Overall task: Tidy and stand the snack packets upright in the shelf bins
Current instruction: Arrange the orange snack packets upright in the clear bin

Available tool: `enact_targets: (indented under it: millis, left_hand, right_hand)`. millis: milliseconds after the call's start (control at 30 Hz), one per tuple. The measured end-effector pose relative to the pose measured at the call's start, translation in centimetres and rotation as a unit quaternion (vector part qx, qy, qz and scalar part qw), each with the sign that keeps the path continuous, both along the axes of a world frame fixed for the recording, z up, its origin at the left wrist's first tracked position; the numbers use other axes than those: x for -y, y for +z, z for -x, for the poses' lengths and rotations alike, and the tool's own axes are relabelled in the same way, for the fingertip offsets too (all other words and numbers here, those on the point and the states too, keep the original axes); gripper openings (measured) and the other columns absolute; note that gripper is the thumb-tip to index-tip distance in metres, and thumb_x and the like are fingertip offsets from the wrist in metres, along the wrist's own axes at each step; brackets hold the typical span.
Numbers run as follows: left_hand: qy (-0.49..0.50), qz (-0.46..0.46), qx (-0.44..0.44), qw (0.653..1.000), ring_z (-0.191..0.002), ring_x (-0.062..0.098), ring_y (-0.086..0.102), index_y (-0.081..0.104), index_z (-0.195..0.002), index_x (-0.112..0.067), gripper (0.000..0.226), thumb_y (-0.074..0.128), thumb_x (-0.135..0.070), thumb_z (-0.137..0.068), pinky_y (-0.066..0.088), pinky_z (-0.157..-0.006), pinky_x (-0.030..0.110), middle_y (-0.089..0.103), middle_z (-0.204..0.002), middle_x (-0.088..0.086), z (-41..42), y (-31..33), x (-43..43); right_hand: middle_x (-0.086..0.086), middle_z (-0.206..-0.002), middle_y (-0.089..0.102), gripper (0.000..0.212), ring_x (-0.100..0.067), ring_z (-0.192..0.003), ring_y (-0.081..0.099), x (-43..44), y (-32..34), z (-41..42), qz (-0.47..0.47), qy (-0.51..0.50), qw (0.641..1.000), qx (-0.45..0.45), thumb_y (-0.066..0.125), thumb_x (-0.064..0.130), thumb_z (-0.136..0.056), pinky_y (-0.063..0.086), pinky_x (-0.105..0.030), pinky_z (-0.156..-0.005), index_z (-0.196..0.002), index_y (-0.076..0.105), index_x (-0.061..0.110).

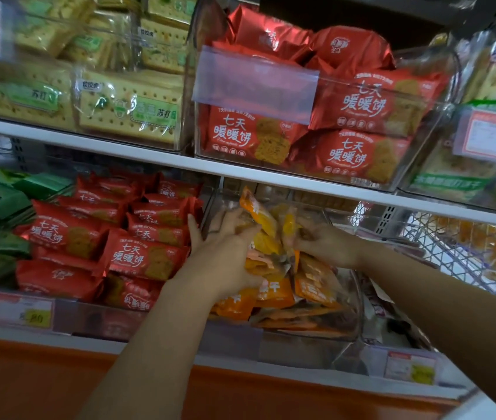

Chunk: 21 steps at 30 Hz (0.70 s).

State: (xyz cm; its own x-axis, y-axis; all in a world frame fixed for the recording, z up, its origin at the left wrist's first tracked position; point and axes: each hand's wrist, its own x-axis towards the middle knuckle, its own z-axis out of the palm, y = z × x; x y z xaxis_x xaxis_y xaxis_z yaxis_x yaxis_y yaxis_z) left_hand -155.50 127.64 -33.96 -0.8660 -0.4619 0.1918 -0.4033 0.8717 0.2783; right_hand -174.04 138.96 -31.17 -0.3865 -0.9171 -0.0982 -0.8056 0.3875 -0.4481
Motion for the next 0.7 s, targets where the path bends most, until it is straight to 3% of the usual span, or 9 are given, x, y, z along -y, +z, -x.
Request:
enact_targets:
  millis: [100,200,267,333,467,600,700]
  left_hand:
    - [-0.028,0.05,-0.003,0.998,-0.138,0.026,-0.033,0.007,-0.148,-0.039,0.1,0.069,-0.057,-0.073,-0.023,-0.102,0.062,-0.026,-0.153,-0.008,0.8,-0.1,-0.9]
    - [-0.046,0.089,-0.019,0.995,-0.14,0.025,-0.029,0.005,-0.149,-0.038,0.102,0.071,-0.054,-0.073,-0.025,-0.101,0.06,-0.019,-0.154,-0.009,1.7,0.9,-1.3]
    - [-0.062,0.099,0.006,0.993,-0.143,0.024,-0.021,0.004,-0.149,-0.037,0.102,0.069,-0.057,-0.073,-0.026,-0.101,0.059,-0.014,-0.157,-0.007,2.4,1.3,-1.1]
    - [-0.073,0.091,0.052,0.992,-0.145,0.023,-0.013,0.0,-0.15,-0.037,0.106,0.067,-0.063,-0.071,-0.027,-0.1,0.057,-0.015,-0.158,-0.004,3.3,1.7,-0.6]
    - [-0.071,0.076,0.142,0.984,-0.146,0.026,-0.001,-0.007,-0.149,-0.035,0.115,0.066,-0.069,-0.067,-0.023,-0.103,0.059,-0.004,-0.16,0.0,4.2,2.2,0.3]
    - [-0.079,0.107,0.208,0.969,-0.144,0.035,-0.004,-0.015,-0.148,-0.035,0.123,0.066,-0.074,-0.063,-0.019,-0.105,0.061,-0.003,-0.158,0.009,4.2,1.9,0.1]
    - [-0.073,0.131,0.241,0.959,-0.143,0.039,-0.007,-0.022,-0.146,-0.028,0.132,0.064,-0.078,-0.059,-0.013,-0.108,0.065,-0.005,-0.156,0.016,4.4,1.5,-0.6]
  right_hand:
    - [0.002,-0.147,0.038,0.076,-0.014,-0.128,0.043,-1.7,0.7,-0.9,0.034,0.011,0.999,0.004,0.053,0.052,-0.085,0.032,-0.025,-0.105,-0.148,0.016,0.035]
    - [0.011,-0.15,0.024,0.088,-0.005,-0.135,0.027,-4.2,1.4,-1.5,0.019,0.085,0.995,-0.057,0.063,0.053,-0.078,0.024,-0.012,-0.105,-0.148,0.013,0.037]
    - [0.008,-0.155,0.01,0.098,-0.01,-0.142,0.013,-5.2,1.1,-1.5,-0.021,0.129,0.985,-0.117,0.065,0.064,-0.072,0.015,-0.02,-0.113,-0.147,0.008,0.04]
    - [0.009,-0.155,0.001,0.102,-0.01,-0.144,0.003,-5.4,0.7,-1.3,-0.051,0.147,0.978,-0.141,0.068,0.062,-0.07,0.01,-0.025,-0.116,-0.147,0.004,0.042]
    - [0.0,-0.157,-0.001,0.1,-0.021,-0.144,0.01,-4.6,0.0,-1.4,-0.047,0.179,0.964,-0.191,0.068,0.055,-0.075,0.02,-0.031,-0.116,-0.143,-0.004,0.047]
    - [0.0,-0.158,-0.008,0.084,-0.029,-0.138,0.028,-3.5,0.1,-1.5,-0.081,0.198,0.935,-0.282,0.061,0.048,-0.081,0.033,-0.031,-0.103,-0.145,0.007,0.047]
    - [-0.003,-0.157,-0.008,0.087,-0.031,-0.132,0.035,-2.9,0.6,-1.8,-0.106,0.218,0.922,-0.301,0.062,0.049,-0.079,0.037,-0.029,-0.097,-0.146,0.006,0.045]
